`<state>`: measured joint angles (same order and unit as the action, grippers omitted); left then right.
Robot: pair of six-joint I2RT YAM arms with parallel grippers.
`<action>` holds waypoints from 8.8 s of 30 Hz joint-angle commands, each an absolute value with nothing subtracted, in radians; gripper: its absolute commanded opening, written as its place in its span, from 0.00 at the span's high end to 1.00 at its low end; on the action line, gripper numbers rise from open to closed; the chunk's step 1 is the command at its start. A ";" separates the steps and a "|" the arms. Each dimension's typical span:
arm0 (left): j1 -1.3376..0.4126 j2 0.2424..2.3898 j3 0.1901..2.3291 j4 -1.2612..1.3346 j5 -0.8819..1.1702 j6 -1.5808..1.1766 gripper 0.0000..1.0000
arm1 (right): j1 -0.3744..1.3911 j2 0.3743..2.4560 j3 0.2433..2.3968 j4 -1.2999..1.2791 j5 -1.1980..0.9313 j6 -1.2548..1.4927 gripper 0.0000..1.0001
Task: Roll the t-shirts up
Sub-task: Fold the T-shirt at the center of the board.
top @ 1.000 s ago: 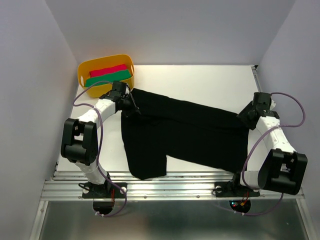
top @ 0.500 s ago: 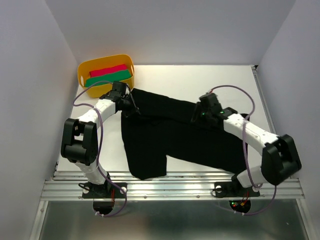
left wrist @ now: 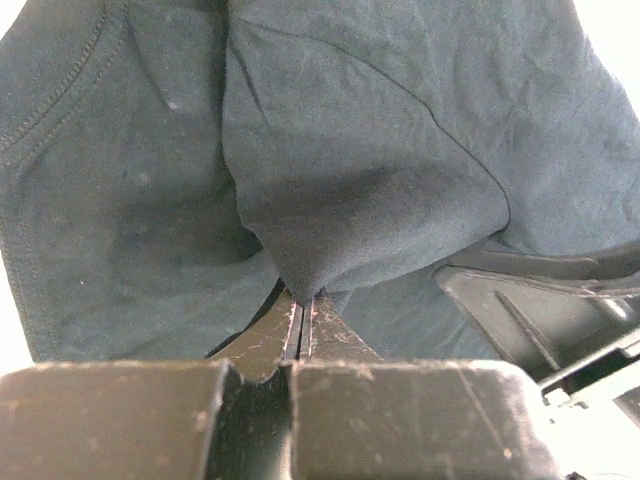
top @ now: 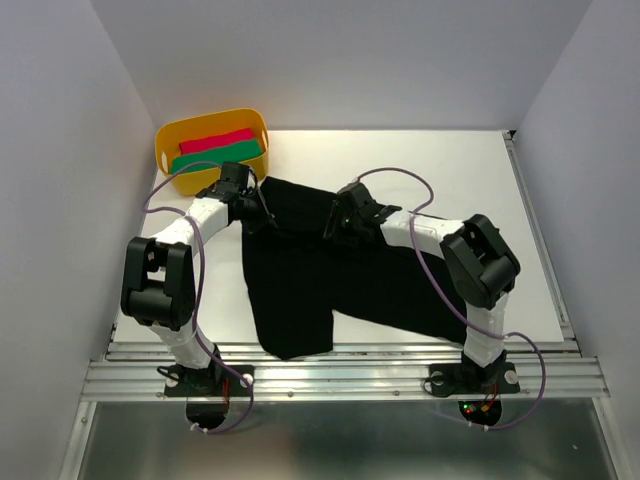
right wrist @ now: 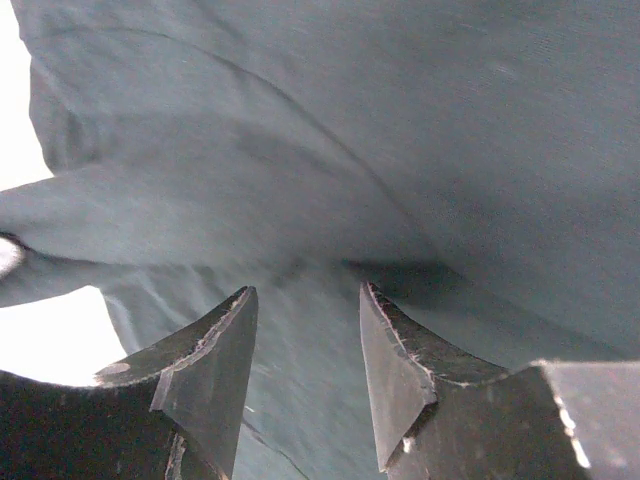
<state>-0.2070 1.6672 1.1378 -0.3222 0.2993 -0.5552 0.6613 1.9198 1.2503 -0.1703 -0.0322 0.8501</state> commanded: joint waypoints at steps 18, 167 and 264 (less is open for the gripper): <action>-0.195 1.621 1.135 -0.328 0.304 -0.529 1.00 | 0.726 2.083 1.399 -0.077 -0.110 0.945 0.75; -0.276 2.102 1.910 -0.529 0.123 -0.393 0.63 | -0.390 1.672 1.115 -0.373 -0.057 0.578 0.99; -0.288 2.093 1.635 -0.514 0.051 -0.314 0.41 | -0.285 1.869 1.394 -0.431 0.164 0.542 0.64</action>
<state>-0.2989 2.1567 1.6581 -0.4793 0.0540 -0.3370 -0.3195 1.9831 1.4090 -0.4828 0.2008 0.5537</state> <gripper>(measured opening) 0.592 0.363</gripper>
